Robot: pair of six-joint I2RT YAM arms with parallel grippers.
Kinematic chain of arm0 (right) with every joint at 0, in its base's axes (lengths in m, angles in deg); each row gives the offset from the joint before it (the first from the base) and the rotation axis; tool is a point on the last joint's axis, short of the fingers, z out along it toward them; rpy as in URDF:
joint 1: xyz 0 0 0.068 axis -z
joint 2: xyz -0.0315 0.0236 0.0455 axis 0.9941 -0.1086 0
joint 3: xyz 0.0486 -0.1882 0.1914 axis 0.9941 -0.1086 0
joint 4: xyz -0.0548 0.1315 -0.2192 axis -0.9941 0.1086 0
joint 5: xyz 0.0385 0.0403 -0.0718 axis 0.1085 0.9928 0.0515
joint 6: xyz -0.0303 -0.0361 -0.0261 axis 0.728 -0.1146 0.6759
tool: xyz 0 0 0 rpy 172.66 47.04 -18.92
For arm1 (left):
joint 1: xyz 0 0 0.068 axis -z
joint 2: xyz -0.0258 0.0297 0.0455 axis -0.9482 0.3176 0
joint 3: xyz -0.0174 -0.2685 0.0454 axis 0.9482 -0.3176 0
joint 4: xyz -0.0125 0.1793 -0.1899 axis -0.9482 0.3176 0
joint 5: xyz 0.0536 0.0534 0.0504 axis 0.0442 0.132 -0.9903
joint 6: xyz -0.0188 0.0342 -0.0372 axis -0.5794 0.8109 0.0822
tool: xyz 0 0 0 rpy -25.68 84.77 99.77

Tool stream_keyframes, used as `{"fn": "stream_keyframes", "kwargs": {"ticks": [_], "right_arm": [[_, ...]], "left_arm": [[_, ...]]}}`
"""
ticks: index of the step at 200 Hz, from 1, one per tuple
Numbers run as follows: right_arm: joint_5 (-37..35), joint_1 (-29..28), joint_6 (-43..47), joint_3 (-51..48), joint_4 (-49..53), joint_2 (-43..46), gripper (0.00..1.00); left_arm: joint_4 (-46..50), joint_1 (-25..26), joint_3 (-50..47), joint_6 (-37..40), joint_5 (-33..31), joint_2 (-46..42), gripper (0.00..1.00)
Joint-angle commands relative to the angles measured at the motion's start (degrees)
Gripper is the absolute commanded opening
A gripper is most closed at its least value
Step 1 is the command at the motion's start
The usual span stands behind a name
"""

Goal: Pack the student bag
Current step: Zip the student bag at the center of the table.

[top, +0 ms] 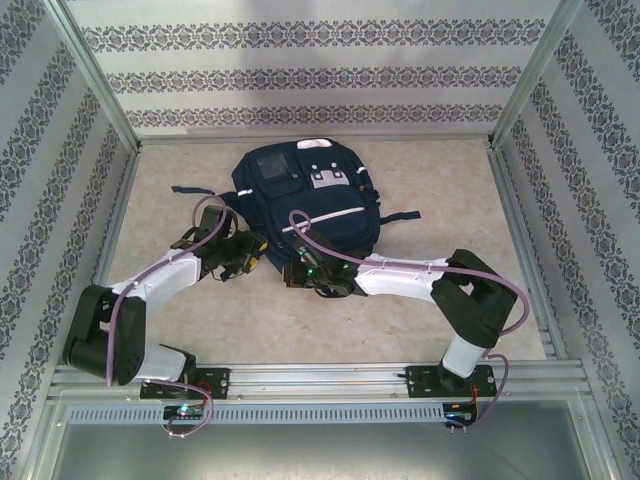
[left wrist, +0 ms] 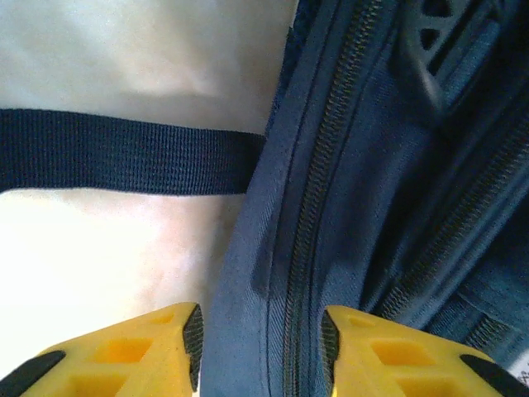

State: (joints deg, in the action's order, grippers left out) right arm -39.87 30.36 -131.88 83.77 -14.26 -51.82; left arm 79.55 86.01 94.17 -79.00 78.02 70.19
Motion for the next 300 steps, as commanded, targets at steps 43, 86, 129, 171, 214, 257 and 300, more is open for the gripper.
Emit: {"fn": "stream_keyframes", "kwargs": {"ticks": [43, 86, 129, 171, 214, 257, 300], "right_arm": [[-0.05, -0.12, -0.57, 0.83, -4.21, -1.89, 0.00], [-3.48, -0.51, 2.11, 2.73, 5.66, -2.00, 0.00], [-1.74, -0.56, 3.63, 7.34, 18.08, -1.57, 0.00], [-0.58, 0.20, 6.46, 14.50, 31.25, -1.92, 0.00], [7.63, 4.06, 7.09, 13.76, 34.08, 0.02, 0.00], [11.02, 6.35, 9.94, 11.44, 35.57, 1.66, 0.00], [9.03, 10.90, 14.68, 8.48, 37.27, 3.60, 0.00]], "left_arm": [[-4.07, 0.54, 0.43, 0.81, -1.48, 4.11, 0.23], [-4.39, 0.59, 2.85, 1.52, -1.81, 7.45, 0.03], [-0.57, 0.28, 6.35, 4.27, -5.15, 7.61, 0.00], [0.69, 0.08, 7.35, 4.73, -6.30, 9.12, 0.00], [2.44, -0.07, 8.74, 5.88, -7.85, 9.31, 0.00], [3.08, -0.12, 9.51, 5.96, -8.43, 9.64, 0.00], [5.02, -0.96, 10.15, 6.25, -9.58, 9.45, 0.00]]}}
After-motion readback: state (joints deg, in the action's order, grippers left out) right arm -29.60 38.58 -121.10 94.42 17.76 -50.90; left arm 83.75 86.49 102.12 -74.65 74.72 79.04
